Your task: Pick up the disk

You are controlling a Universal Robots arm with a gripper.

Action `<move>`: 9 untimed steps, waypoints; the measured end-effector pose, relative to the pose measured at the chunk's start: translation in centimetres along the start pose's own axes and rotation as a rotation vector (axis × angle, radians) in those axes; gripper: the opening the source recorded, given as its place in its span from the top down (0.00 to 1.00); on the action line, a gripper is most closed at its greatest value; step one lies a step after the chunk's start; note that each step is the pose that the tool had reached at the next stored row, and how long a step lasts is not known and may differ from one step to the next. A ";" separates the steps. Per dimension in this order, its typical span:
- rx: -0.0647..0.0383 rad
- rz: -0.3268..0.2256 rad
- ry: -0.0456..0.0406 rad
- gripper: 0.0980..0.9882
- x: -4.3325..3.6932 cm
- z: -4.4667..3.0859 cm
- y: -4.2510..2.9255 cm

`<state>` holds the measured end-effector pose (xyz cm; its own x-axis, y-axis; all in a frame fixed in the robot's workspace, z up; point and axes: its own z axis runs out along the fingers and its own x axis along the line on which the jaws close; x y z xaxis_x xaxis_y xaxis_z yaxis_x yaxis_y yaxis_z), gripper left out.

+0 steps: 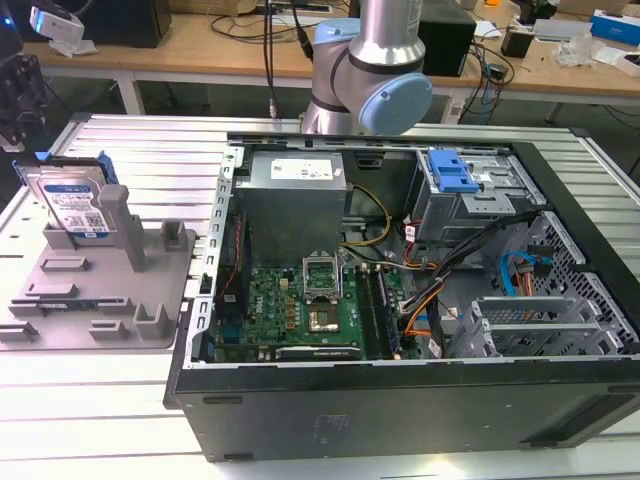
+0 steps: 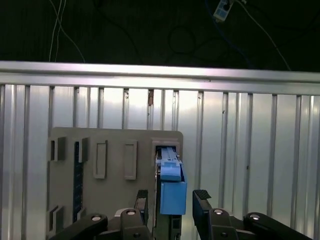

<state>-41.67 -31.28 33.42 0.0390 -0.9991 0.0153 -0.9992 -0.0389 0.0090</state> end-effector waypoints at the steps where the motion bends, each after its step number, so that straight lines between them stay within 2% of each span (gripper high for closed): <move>1: 0.000 0.000 0.0000 0.57 0.03 0.11 0.00; 9: 0.000 0.000 0.0000 0.57 0.05 0.82 -0.01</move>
<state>-41.66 -31.34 32.60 0.0392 -0.9991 0.0153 -0.9992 -0.0390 0.0091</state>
